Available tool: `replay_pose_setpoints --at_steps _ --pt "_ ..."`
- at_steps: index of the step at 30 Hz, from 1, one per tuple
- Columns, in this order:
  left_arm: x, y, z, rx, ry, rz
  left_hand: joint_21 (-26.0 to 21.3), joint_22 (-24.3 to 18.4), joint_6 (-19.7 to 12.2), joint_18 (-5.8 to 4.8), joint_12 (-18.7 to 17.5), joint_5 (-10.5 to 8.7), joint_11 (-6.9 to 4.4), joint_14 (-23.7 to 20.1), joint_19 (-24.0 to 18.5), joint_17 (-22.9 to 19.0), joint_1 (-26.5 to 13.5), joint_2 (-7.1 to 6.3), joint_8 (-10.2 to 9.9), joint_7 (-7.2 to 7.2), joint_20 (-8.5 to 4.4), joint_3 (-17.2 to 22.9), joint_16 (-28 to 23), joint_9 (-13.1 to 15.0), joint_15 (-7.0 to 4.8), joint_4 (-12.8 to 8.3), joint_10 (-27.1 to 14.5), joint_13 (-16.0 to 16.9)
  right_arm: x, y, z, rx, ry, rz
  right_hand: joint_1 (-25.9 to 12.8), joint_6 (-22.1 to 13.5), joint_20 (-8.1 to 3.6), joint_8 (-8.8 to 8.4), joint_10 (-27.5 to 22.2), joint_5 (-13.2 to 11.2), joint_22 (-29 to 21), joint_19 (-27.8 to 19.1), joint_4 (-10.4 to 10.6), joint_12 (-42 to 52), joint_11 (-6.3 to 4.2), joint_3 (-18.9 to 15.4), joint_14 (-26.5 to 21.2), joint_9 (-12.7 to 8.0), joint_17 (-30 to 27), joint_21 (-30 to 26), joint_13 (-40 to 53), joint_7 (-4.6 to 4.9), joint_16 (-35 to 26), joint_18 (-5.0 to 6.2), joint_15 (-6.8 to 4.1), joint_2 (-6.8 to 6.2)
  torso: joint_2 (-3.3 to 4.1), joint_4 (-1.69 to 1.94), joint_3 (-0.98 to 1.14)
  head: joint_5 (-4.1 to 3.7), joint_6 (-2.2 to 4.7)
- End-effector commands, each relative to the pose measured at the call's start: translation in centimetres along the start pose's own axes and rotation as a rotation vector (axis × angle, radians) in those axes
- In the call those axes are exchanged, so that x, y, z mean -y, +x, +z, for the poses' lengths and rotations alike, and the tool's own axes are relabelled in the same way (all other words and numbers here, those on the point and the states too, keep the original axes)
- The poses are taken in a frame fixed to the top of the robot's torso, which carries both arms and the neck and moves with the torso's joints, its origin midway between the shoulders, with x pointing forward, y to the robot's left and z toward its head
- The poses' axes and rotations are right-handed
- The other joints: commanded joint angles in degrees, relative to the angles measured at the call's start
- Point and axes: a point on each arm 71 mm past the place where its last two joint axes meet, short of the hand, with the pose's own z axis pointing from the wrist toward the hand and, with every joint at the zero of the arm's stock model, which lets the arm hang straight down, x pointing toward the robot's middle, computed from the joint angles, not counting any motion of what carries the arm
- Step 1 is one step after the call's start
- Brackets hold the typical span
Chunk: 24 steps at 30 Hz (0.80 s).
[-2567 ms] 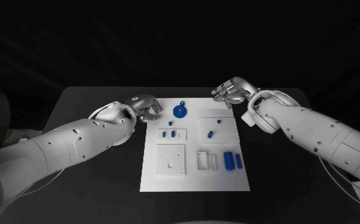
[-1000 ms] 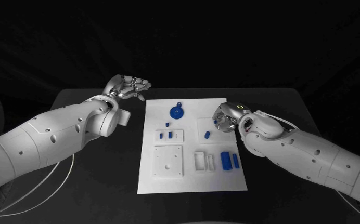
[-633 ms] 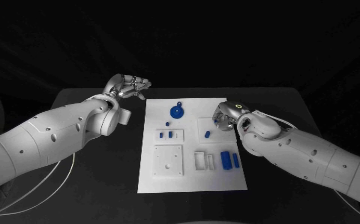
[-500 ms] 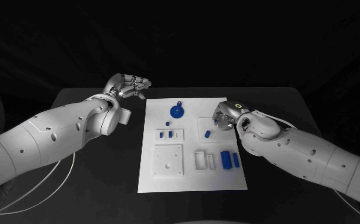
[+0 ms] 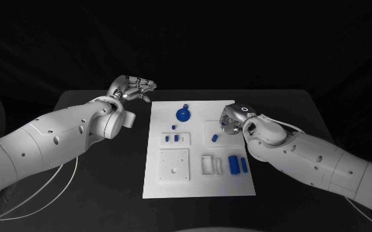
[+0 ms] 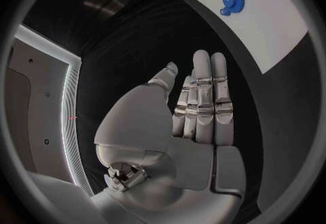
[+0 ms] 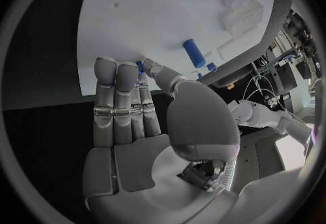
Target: Assemble the parts on the task board
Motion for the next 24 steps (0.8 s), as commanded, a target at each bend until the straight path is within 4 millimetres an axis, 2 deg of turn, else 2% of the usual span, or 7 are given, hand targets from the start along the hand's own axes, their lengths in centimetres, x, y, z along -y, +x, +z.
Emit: replay_pose_setpoints --at_steps 1,4,7,12,15,19,24 --pt "0.2 0.3 0.1 -0.04 0.003 -0.04 0.07 -0.13 0.3 -0.89 -0.12 -0.23 0.19 -0.14 -0.02 0.07 -0.35 0.34 0.45 -0.07 0.24 -0.15 -0.52 -0.01 0.12 -0.12 0.0 0.08 -0.5 2.3 -0.6 -0.096 0.008 -0.057 -0.18 0.64 -0.43 -0.09 0.62 1.02 0.44 1.89 -0.36 -0.15 -0.03 0.23 0.09 -0.08 0.11 0.55 0.06 0.05 0.21 -0.35 -0.33 0.53 0.0 0.03 0.01 -0.12 -0.04" --pt "0.0 0.2 0.2 -0.04 -0.007 -0.065 0.05 -0.24 0.27 -0.89 -0.11 -0.25 0.2 -0.09 -0.05 0.06 -0.4 0.45 0.41 -0.05 0.26 -0.42 -0.61 -0.03 0.13 -0.16 -0.02 0.08 -0.9 2.3 -0.7 -0.085 0.004 -0.065 -0.22 1.36 -0.59 -0.04 1.32 3.68 1.12 1.98 -0.72 -0.12 -0.13 1.1 0.1 0.03 0.24 1.63 0.09 -0.09 0.34 -0.37 -0.48 0.54 0.01 0.03 0.04 -0.14 -0.04" --pt "-0.1 0.1 0.2 -0.037 -0.012 -0.075 0.05 -0.26 0.16 -0.88 -0.12 -0.2 0.21 -0.07 -0.04 0.06 -0.36 0.45 0.35 -0.01 0.26 -0.49 -0.64 -0.04 0.13 -0.22 -0.04 0.08 -1.0 2.3 -0.8 -0.078 0.004 -0.072 -0.5 1.86 -0.72 -0.07 1.85 5.27 1.87 1.92 -1.25 -0.15 -0.2 2.23 0.05 0.06 0.42 2.36 0.08 -0.23 0.49 -0.33 -0.61 0.36 0.0 0.03 0.02 -0.17 -0.02" --pt "-0.2 -0.1 0.3 -0.031 -0.016 -0.08 0.08 -0.32 0.18 -0.87 -0.11 -0.18 0.2 -0.03 0.0 0.08 -0.28 0.5 0.37 -0.01 0.25 -0.61 -0.67 -0.03 0.12 -0.32 -0.02 0.08 -1.2 2.2 -0.8 -0.065 0.008 -0.084 -0.81 2.4 -0.89 -0.08 2.38 5.57 3.08 1.84 -1.63 -0.16 -0.32 3.1 0.05 0.09 0.63 3.44 0.07 -0.4 0.67 -0.31 -0.81 0.33 0.01 0.01 -0.02 -0.16 -0.1" --pt "-0.2 -0.2 0.3 -0.029 -0.017 -0.082 0.09 -0.33 0.2 -0.86 -0.12 -0.17 0.19 0.0 0.01 0.09 -0.19 0.53 0.38 -0.03 0.24 -0.64 -0.67 -0.03 0.11 -0.42 -0.03 0.08 -1.3 2.1 -0.8 -0.055 0.011 -0.088 -0.97 2.69 -0.99 -0.07 2.68 5.62 3.83 1.81 -1.78 -0.16 -0.41 3.44 0.03 0.11 0.75 3.91 0.07 -0.5 0.75 -0.34 -0.92 0.28 0.02 0.01 0.02 -0.07 -0.14" --pt "-0.2 -0.2 0.3 -0.023 -0.018 -0.082 0.1 -0.38 -0.02 -0.87 -0.15 -0.17 0.26 0.01 0.02 0.12 -0.34 0.64 0.26 0.06 0.25 -0.79 -0.7 -0.06 0.14 -0.34 -0.17 0.07 -1.4 1.9 -0.8 -0.034 0.012 -0.083 -1.2 2.94 -1.04 -0.09 2.95 4.85 4.43 1.87 -1.88 -0.17 -0.5 3.94 0.03 0.15 0.84 4.01 0.07 -0.57 0.79 -0.37 -0.98 0.22 0.0 -0.02 -0.02 -0.07 -0.02" --pt "-0.2 -0.3 0.4 -0.019 -0.02 -0.083 0.09 -0.49 -0.65 -0.81 -0.13 -0.17 0.45 0.0 0.01 0.13 -0.39 0.65 0.07 0.3 0.33 -0.98 -0.75 -0.03 0.23 -0.3 -0.74 0.07 -1.7 1.7 -0.9 -0.024 -0.003 -0.059 -1.3 3.05 -1.05 -0.09 3.03 4.62 4.67 1.95 -1.88 -0.17 -0.52 4.25 0.07 0.17 0.84 3.91 0.06 -0.6 0.79 -0.4 -0.99 0.15 0.01 0.0 0.04 0.02 -0.06"
